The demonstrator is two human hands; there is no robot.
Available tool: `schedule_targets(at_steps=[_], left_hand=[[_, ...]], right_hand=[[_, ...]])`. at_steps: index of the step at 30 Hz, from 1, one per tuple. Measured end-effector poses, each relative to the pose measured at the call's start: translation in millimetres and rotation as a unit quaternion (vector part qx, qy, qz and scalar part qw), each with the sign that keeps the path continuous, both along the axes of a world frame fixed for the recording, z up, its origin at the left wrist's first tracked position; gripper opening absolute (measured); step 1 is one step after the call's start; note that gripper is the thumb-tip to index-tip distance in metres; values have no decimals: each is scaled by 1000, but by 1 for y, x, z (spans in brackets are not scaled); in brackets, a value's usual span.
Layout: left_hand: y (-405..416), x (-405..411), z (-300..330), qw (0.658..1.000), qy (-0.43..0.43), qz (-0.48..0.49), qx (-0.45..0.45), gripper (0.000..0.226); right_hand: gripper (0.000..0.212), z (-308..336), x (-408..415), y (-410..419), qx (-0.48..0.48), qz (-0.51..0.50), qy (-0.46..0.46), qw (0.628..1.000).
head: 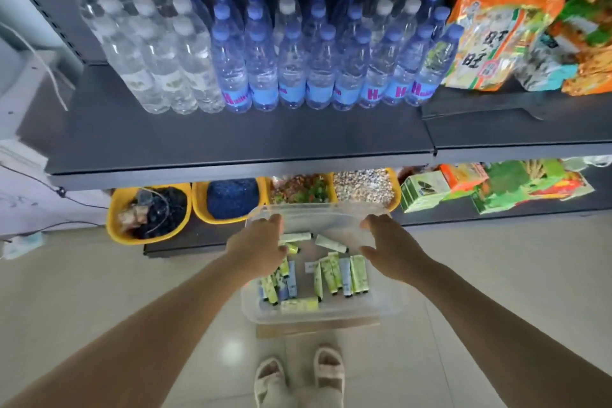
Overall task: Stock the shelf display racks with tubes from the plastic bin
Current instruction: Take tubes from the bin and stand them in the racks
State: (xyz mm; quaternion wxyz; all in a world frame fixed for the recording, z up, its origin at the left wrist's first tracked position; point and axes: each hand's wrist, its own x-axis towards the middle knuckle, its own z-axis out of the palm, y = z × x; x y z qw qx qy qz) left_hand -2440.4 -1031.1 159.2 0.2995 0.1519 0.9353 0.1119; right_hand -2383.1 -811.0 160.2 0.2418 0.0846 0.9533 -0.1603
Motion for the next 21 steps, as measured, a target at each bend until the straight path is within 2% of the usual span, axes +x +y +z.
schedule_targets(at_steps=[9,18,21], left_hand=[[30,21,-136,992,-107,46,-54,35],[69,36,-250,983,-154,75,-67,37],[81,32,-292,982,-161,75,-60,38]], right_hand=[[44,-135,11,48,-20,-17,-112,993],[42,-268,5,72,-50,-53,-162,984],[36,-307,0,68,-54,-55,-146,986]])
